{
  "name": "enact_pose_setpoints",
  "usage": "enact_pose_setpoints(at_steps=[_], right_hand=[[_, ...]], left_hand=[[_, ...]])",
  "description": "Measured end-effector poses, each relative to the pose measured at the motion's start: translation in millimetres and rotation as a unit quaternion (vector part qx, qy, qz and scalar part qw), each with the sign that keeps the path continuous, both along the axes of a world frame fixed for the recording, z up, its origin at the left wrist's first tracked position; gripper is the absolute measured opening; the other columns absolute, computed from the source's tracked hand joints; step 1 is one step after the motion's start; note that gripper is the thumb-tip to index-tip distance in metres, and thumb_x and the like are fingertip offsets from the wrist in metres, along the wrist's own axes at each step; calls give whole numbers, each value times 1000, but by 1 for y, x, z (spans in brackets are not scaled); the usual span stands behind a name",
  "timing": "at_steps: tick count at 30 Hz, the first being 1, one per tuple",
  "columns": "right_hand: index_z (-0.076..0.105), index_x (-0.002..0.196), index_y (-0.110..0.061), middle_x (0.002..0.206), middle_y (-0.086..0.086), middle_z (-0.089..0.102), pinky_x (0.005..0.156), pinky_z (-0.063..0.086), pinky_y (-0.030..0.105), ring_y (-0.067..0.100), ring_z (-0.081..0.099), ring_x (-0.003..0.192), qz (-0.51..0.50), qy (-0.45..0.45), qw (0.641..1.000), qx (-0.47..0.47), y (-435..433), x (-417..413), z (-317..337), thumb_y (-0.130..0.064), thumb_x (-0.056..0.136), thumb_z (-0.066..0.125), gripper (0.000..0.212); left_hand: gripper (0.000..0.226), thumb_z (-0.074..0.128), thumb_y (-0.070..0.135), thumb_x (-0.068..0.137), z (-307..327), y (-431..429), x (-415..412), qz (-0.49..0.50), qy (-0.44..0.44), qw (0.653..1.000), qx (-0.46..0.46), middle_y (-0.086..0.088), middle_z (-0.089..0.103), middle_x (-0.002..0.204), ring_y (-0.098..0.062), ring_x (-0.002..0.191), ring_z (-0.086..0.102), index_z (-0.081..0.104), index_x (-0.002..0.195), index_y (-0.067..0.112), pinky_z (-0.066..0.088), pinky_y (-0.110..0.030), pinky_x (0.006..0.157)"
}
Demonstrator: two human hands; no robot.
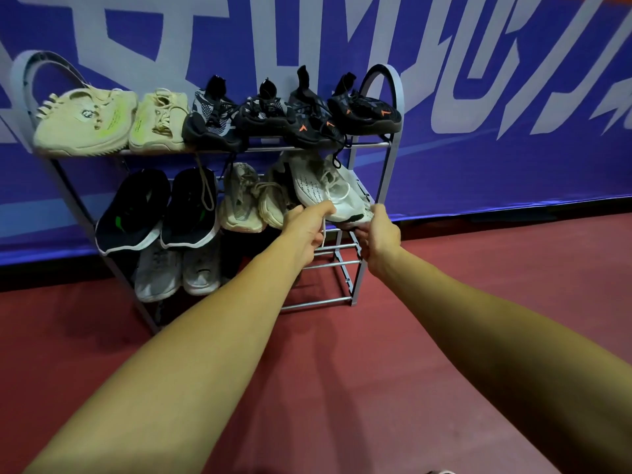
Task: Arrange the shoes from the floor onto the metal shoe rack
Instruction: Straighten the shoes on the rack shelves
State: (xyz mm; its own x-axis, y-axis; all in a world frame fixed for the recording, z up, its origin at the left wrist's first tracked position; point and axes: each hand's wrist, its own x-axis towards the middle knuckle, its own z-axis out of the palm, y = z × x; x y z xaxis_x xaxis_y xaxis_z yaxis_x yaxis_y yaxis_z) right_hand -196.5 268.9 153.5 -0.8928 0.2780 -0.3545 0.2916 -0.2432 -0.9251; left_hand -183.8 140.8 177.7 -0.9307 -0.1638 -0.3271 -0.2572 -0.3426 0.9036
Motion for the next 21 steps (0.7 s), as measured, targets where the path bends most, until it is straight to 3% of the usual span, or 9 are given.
enact_pose_setpoints(at_steps=[4, 10, 13, 15, 18, 21], right_hand=[[66, 92, -11, 66, 1, 58, 41, 30, 19, 8, 39, 42, 23, -42, 999, 13, 7, -11, -21, -37, 81, 71, 29], [67, 99, -7, 71, 6, 67, 39, 28, 17, 5, 41, 41, 49, 5, 999, -21, 14, -24, -19, -15, 90, 60, 14], [66, 85, -10, 71, 8, 63, 43, 29, 21, 10, 40, 47, 40, 26, 999, 8, 19, -26, -16, -15, 88, 62, 8], [59, 72, -12, 64, 5, 51, 46, 29, 24, 12, 37, 49, 24, 41, 999, 26, 23, -27, -13, -13, 87, 58, 15], [43, 60, -17, 57, 3, 36, 48, 25, 29, 15, 30, 51, 8, 67, 995, 77, 25, -28, -12, -12, 84, 55, 27], [45, 55, -15, 54, 1, 39, 48, 26, 29, 15, 30, 52, 4, 80, 990, 113, 22, -27, -14, -11, 81, 57, 29]], left_hand=[[24, 73, 12, 80, -4, 3, 0, -10, -2, 1000, -3, 5, 35, 50, -8, 43, 24, 51, 74, 18, 18, -20, 38], [31, 80, 34, 79, -22, 9, -2, 5, -12, 1000, 19, 8, 42, 55, -7, 47, 34, 52, 71, 22, 24, -21, 46], [43, 86, 44, 69, -21, 18, 3, -19, -22, 999, 20, 7, 59, 71, -8, 61, 49, 64, 94, 18, 34, -22, 50], [55, 86, 37, 69, -22, 26, 6, -28, -32, 999, 31, 2, 66, 87, -11, 69, 55, 64, 114, 14, 34, -21, 46], [36, 79, 17, 75, -23, 32, 5, -3, -29, 999, 39, -2, 61, 83, -10, 58, 46, 57, 104, 15, 29, -20, 41], [31, 76, 23, 66, -25, 36, 7, 66, -1, 998, -7, -4, 66, 80, -18, 65, 56, 61, 92, 15, 49, -29, 57]])
